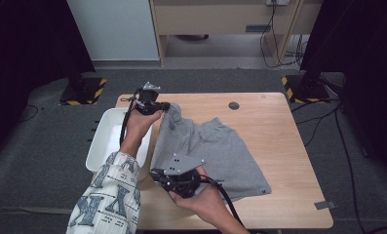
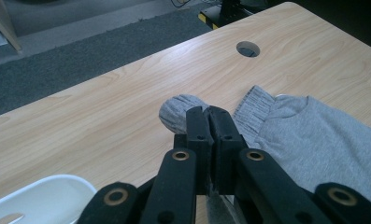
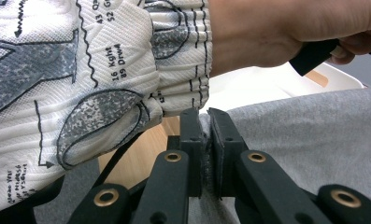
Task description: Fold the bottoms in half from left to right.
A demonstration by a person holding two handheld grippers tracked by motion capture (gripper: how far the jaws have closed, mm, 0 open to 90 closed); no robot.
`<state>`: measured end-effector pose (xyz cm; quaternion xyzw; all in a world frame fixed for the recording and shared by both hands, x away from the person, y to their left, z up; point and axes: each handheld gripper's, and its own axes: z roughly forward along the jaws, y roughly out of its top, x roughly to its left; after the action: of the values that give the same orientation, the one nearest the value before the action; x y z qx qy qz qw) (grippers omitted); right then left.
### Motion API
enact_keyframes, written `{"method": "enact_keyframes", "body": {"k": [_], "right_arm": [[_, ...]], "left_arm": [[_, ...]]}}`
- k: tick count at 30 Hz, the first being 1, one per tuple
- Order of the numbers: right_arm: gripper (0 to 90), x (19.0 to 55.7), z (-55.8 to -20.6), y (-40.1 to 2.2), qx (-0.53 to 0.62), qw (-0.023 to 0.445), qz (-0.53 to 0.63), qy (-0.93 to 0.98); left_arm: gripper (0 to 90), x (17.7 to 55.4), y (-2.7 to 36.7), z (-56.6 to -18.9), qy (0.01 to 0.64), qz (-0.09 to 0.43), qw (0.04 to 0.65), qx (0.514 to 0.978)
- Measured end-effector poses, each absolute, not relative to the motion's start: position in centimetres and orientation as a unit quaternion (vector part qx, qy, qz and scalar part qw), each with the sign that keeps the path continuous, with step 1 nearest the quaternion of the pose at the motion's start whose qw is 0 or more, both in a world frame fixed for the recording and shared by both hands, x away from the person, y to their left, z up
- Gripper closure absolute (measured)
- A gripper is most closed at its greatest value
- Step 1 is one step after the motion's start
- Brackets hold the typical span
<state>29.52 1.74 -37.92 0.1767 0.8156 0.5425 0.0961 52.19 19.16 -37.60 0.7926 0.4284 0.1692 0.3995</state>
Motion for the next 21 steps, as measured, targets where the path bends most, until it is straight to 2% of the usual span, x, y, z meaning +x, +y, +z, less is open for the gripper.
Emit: {"method": "enact_keyframes", "body": {"k": [15, 21], "right_arm": [[85.3, 29.2, -36.9, 4.3, 0.159, 0.086, 0.552, 0.814], [85.3, 29.2, -36.6, 3.1, 0.160, 0.091, 0.546, 0.817]], "left_arm": [[87.8, 51.3, 21.7, -36.7, 0.437, 0.179, 0.396, 0.788], [87.7, 51.4, 20.9, -36.6, 0.436, 0.179, 0.398, 0.787]]}}
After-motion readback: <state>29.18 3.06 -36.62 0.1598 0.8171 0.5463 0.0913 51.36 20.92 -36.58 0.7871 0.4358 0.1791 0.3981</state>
